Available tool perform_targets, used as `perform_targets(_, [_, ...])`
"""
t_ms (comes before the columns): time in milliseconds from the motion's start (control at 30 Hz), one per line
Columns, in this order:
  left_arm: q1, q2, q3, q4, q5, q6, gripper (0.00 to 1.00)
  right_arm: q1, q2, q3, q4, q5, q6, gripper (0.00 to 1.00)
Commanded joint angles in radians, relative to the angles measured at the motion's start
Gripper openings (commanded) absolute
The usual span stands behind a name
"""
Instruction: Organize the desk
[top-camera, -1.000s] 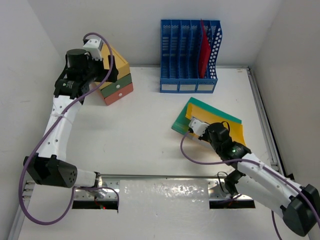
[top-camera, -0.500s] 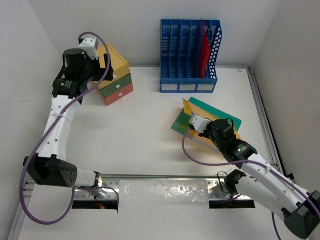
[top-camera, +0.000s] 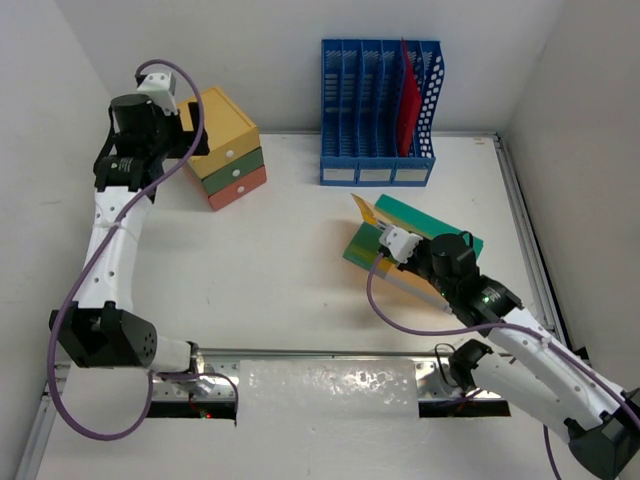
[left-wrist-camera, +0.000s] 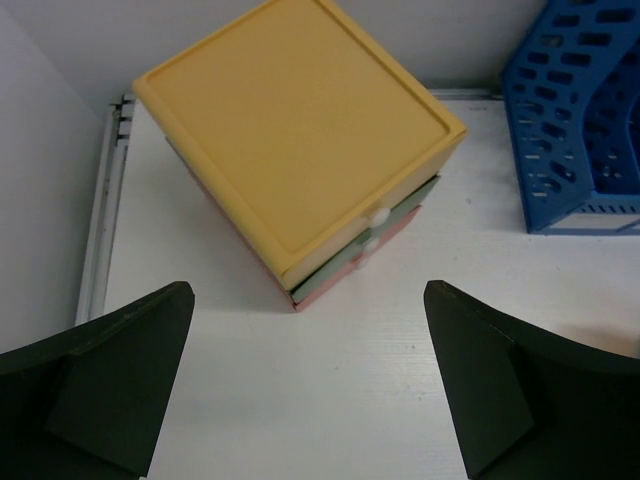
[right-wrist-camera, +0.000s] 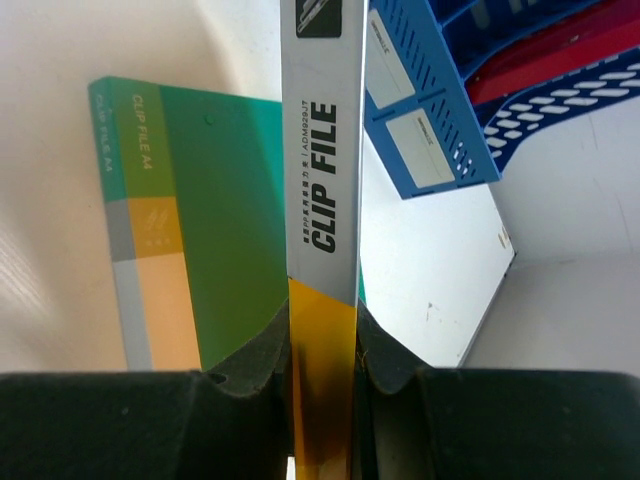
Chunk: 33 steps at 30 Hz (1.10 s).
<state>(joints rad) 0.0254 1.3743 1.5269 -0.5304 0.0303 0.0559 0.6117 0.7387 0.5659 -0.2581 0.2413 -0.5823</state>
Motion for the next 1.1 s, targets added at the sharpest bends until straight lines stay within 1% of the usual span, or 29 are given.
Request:
perform_targets(0, [0.047,0.006,0.052,0.037,0.016,-0.004,1.00,0.007,-0.018,0.075,0.045,-0.045,0.003,0.00])
perform_targets(133, [0.079,0.005,0.041,0.040,0.031,-0.005,1.00,0.008,-0.028,0.084,0.046,-0.080,0.009,0.00])
perform_targets(400, [0.105,0.006,0.039,0.047,0.048,-0.018,1.00,0.008,-0.056,0.100,0.102,-0.166,0.032,0.00])
perform_targets(633, [0.119,-0.003,0.038,0.043,0.056,-0.013,1.00,0.008,0.030,0.184,0.157,-0.221,0.157,0.00])
perform_targets(700, [0.128,-0.006,0.029,0.049,0.059,-0.011,1.00,0.006,0.060,0.201,0.195,-0.238,0.186,0.00])
perform_targets(733, [0.131,-0.006,0.026,0.052,0.062,-0.010,1.00,0.008,0.067,0.206,0.213,-0.281,0.200,0.00])
perform_targets(800, [0.140,-0.006,0.016,0.061,0.071,-0.010,1.00,0.006,0.088,0.227,0.273,-0.290,0.252,0.00])
perform_targets(833, [0.142,-0.006,0.013,0.064,0.075,-0.007,0.99,0.006,0.108,0.253,0.313,-0.286,0.284,0.00])
perform_targets(933, [0.151,-0.004,0.003,0.079,0.077,-0.005,1.00,0.007,0.151,0.317,0.361,-0.275,0.318,0.00])
perform_targets(1067, [0.166,-0.001,0.003,0.089,0.088,-0.002,1.00,0.005,0.226,0.406,0.479,-0.238,0.340,0.00])
